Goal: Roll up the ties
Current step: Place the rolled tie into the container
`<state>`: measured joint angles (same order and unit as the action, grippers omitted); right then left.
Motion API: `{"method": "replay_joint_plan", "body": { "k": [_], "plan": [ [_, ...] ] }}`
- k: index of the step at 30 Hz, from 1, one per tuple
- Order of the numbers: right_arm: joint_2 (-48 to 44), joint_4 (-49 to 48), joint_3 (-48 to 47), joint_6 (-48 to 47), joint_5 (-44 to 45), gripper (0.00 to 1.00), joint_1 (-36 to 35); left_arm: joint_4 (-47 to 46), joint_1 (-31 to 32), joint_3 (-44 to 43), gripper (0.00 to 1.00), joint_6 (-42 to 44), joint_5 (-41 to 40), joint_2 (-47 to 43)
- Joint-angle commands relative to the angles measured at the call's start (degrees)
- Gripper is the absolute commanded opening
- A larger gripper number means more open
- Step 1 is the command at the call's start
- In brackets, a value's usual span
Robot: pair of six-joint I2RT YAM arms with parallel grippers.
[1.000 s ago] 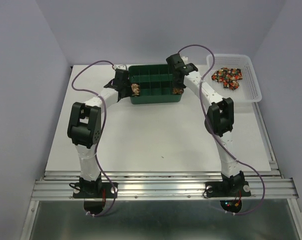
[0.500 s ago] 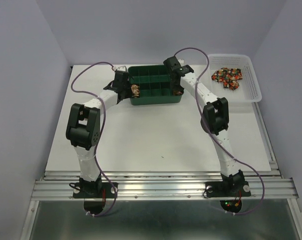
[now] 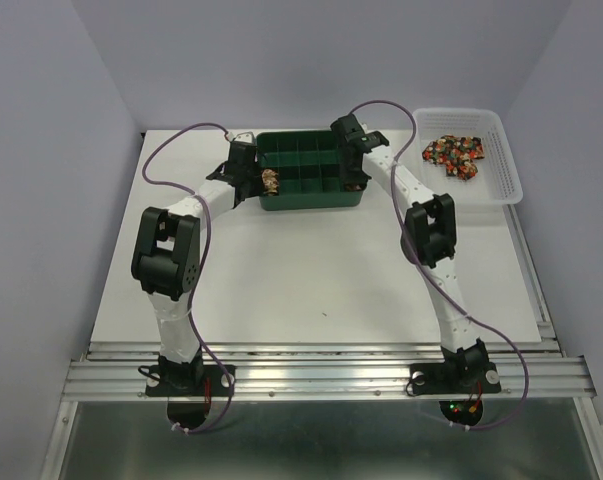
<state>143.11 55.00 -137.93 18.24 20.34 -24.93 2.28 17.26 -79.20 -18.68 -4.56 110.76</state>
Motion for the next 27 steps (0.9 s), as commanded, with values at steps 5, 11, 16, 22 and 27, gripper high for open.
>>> {"method": "replay_joint_plan", "body": {
  "k": [5,11,16,22,27],
  "plan": [
    [-0.9,-3.6,-0.5,0.8,-4.0,0.36,0.4,0.4,0.1,0.5,0.00,3.4,-1.9,-1.5],
    [-4.3,-5.0,-0.2,1.4,-6.0,0.49,0.4,1.2,0.1,-0.3,0.00,2.7,-2.6,-1.3],
    [-7.0,-5.7,-0.3,1.7,-7.0,0.56,0.3,1.5,0.1,-0.9,0.00,2.0,-2.4,-0.7],
    [-9.1,-5.4,0.4,1.4,-5.7,0.62,0.4,2.0,0.1,-1.8,0.00,1.7,-2.6,-0.5],
    [-10.2,-5.9,1.4,2.0,-6.4,0.58,0.4,2.4,0.1,-2.0,0.00,1.6,-2.7,-0.2]
  ]
}}
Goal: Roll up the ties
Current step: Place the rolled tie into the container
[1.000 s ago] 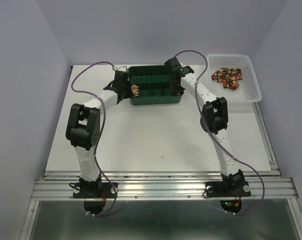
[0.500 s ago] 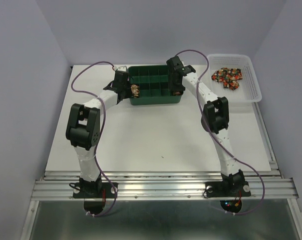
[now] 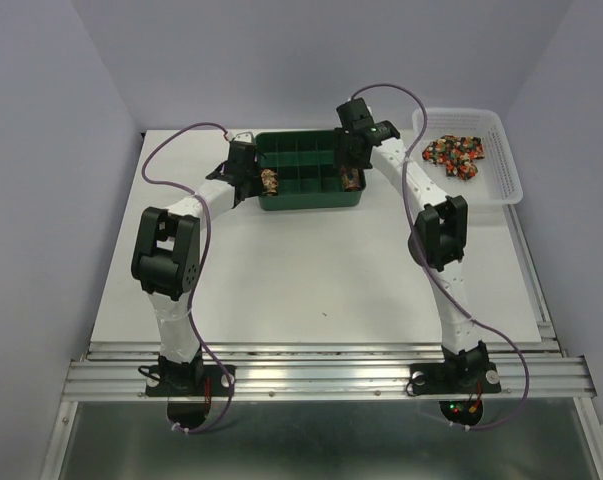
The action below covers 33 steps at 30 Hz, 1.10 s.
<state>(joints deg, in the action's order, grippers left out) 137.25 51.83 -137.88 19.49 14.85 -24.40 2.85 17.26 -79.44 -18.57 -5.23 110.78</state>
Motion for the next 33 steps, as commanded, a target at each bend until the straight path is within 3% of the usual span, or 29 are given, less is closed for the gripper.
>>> {"method": "replay_joint_plan", "body": {
  "k": [1,5,12,18,33],
  "plan": [
    [-4.7,-3.1,2.1,1.0,-1.4,0.50,-0.1,2.0,0.1,-1.8,0.00,1.5,-2.1,-0.1],
    [-6.0,-4.1,4.2,1.2,-0.4,0.50,-0.1,2.0,0.1,-1.9,0.00,1.3,-1.9,-0.2],
    [-5.8,-3.8,7.1,2.0,0.9,0.38,-0.1,2.2,-0.2,-2.5,0.00,0.9,-1.7,0.4],
    [-3.5,-3.3,6.8,2.9,2.5,0.35,0.1,2.2,-0.6,-3.0,0.00,1.1,-1.4,0.8],
    [-1.5,-4.5,5.0,4.5,-0.3,0.34,1.6,1.8,-1.6,-8.0,0.00,2.8,-0.2,3.7]
  ]
}}
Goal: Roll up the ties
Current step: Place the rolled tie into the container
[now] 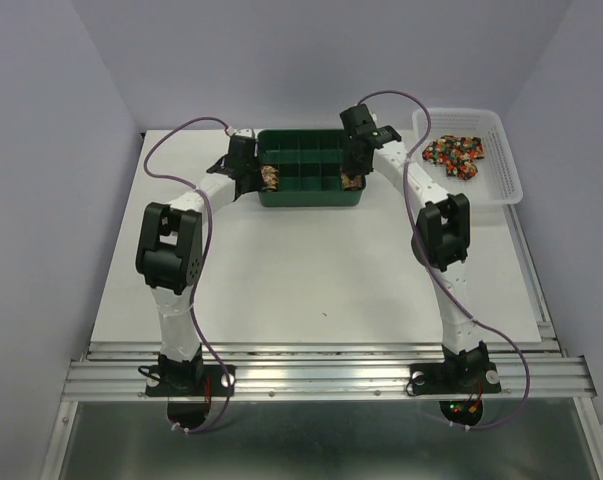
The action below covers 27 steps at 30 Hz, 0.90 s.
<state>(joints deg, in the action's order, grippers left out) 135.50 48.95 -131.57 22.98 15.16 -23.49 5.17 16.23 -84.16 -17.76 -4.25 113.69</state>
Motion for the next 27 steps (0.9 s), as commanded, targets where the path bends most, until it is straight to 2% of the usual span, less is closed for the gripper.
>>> {"method": "replay_joint_plan", "body": {
  "k": [1,3,6,8,12,13,14,16,17,18,19,20,21,23,25,27],
  "plan": [
    [-0.3,-2.8,-1.1,0.5,-1.6,0.35,0.6,-0.2,-0.6,-3.5,0.00,1.9,-1.5,1.0],
    [-0.9,-3.2,-1.5,0.7,-2.1,0.41,0.7,0.2,-0.7,-3.6,0.00,1.6,-1.5,0.9],
    [-3.3,-4.3,-2.7,0.6,-2.0,0.43,0.7,1.1,-0.8,-3.6,0.04,0.6,-2.7,0.3],
    [-5.3,-5.9,-1.6,0.8,-2.3,0.45,0.7,2.7,-1.0,-4.3,0.09,0.0,-3.4,-0.4],
    [-13.3,-11.4,3.9,1.3,-4.8,0.54,0.7,7.3,-1.6,-9.1,0.13,-1.8,-6.4,-2.3],
    [-14.6,-11.9,4.8,1.5,-5.0,0.57,0.7,8.1,-1.6,-9.9,0.19,-1.7,-7.1,-3.4],
    [-15.5,-12.2,5.8,1.7,-5.1,0.58,0.7,9.8,-1.6,-10.8,0.33,-1.7,-7.6,-3.7],
    [-18.6,-12.7,8.2,2.3,-5.4,0.63,0.7,10.9,-1.6,-13.6,0.46,-0.9,-7.0,-4.8],
    [-19.6,-13.0,9.8,2.5,-5.7,0.67,0.7,13.8,-1.6,-16.6,0.58,-1.5,-7.3,-4.9],
    [-22.2,-13.3,11.2,2.6,-5.6,0.80,0.6,15.7,-1.6,-18.1,0.66,-1.2,-7.5,-5.0],
    [-23.6,-13.9,12.6,2.6,-5.2,0.85,0.7,16.8,-1.6,-19.2,0.89,-0.8,-7.5,-5.3],
    [-25.4,-15.2,14.0,2.8,-4.3,0.88,0.7,17.3,-1.6,-19.6,0.95,-0.2,-7.9,-5.7],
    [-26.9,-15.6,17.2,2.8,-3.7,1.00,0.7,17.7,-1.7,-20.4,0.97,0.4,-7.9,-6.1],
    [-31.8,-16.0,19.9,3.1,-2.2,1.00,0.7,22.0,-1.8,-22.4,0.98,-0.2,-9.6,-7.0],
    [-35.6,-15.4,24.5,3.6,1.7,1.00,0.7,23.1,-2.1,-22.5,0.98,-0.7,-7.4,-8.9],
    [-42.4,-14.9,28.5,5.7,7.3,1.00,0.7,21.4,-2.1,-19.1,0.99,-1.8,-4.3,-15.0]
  ]
}}
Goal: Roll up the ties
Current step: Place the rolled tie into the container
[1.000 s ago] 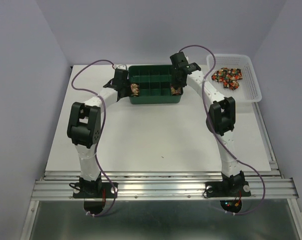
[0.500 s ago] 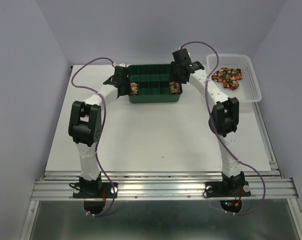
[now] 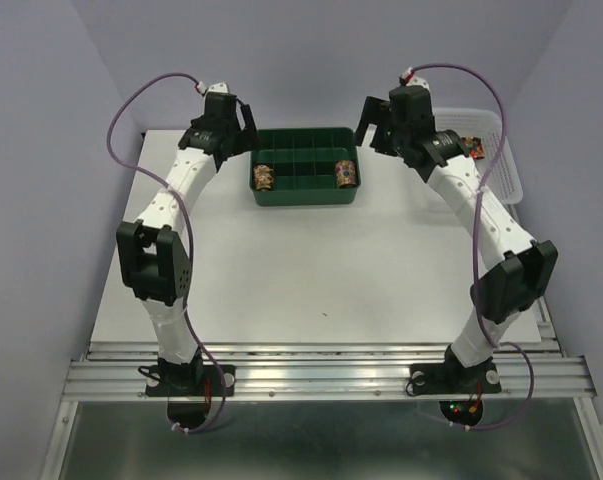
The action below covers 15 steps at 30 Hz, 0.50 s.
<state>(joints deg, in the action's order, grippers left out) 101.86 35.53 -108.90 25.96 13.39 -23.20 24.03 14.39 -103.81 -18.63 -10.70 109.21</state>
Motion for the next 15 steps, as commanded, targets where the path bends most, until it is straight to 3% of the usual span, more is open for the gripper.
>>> {"method": "replay_joint_plan", "body": {
  "k": [1,4,8,15],
  "plan": [
    [-11.0,-1.7,8.9,3.8,10.7,1.00,0.4,1.7,-0.2,2.0,0.99,-1.1,3.0,-13.0],
    [-20.9,-2.9,22.3,6.6,14.1,1.00,0.4,-0.7,-0.2,10.2,0.99,-3.5,-1.1,-27.4],
    [-32.1,-0.9,32.8,10.2,20.2,1.00,0.4,-1.7,-0.4,20.6,0.99,-6.4,-2.9,-38.2],
    [-44.8,-1.2,43.7,11.1,22.6,1.00,0.4,-0.7,-0.6,32.5,0.99,-12.5,-6.8,-47.5]
  ]
}}
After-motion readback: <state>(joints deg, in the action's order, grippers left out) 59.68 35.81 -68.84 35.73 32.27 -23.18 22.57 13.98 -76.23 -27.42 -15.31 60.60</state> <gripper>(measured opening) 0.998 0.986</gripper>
